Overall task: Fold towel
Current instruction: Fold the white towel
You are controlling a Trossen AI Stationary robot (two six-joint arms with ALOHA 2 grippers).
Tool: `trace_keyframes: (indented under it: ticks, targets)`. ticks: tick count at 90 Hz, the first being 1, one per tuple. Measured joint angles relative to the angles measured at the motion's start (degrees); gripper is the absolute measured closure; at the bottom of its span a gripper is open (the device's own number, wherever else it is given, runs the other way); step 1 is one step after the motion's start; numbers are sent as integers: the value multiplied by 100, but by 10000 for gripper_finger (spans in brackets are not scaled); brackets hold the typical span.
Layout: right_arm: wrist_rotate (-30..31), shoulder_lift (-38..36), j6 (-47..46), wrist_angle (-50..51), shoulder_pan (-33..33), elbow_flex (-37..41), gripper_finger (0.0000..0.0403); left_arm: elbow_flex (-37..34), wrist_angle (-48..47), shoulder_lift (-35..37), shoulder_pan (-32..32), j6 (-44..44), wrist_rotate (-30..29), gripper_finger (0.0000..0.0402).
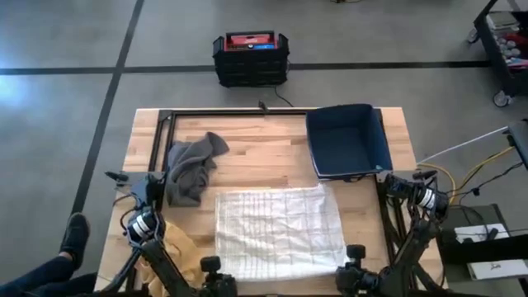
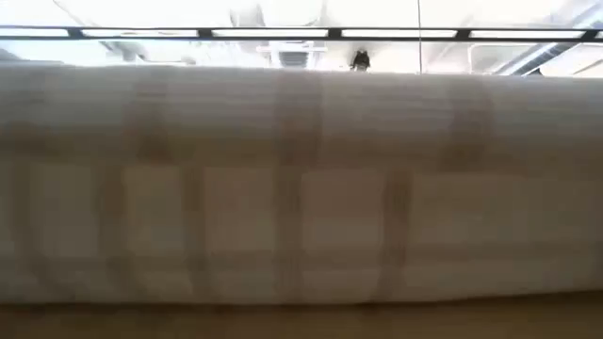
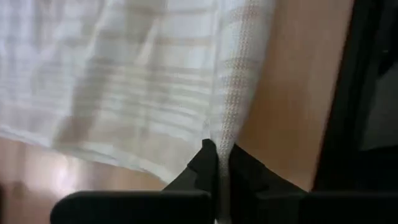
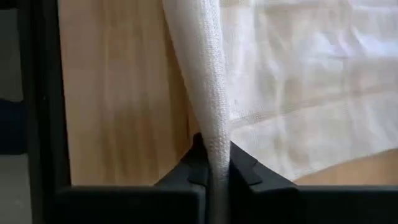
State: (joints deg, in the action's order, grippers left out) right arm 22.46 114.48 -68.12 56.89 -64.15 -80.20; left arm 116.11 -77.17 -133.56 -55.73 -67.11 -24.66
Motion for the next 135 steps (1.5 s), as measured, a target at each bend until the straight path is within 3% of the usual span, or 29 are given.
trace_keyframes:
  ticks: [19, 35, 44, 61, 73, 101, 135]
  targets:
    - [-467, -133, 352, 9, -8, -385, 402, 746, -111, 42, -113, 4, 98, 401]
    - [-625, -528, 464, 172, 75, -632, 403, 1462, -851, 64, -108, 61, 100, 402]
    - [-609, -741, 449, 429, 180, -627, 403, 1555, -1336, 76, -72, 61, 37, 402]
    - [-334, -1129, 339, 1356, 600, -577, 403, 1229, -1289, 390, 113, 394, -406, 402]
    - [-297, -1281, 365, 1564, 1006, -296, 403, 685, -1285, 658, 414, 514, -594, 401]
    - [-358, -1585, 427, 1434, 1712, 804, 403, -1463, -1053, 1746, 982, 215, -536, 401]
    - [-331, -1592, 953, 1098, 2450, 1446, 403, -3945, 994, 3048, 1527, 776, -543, 401]
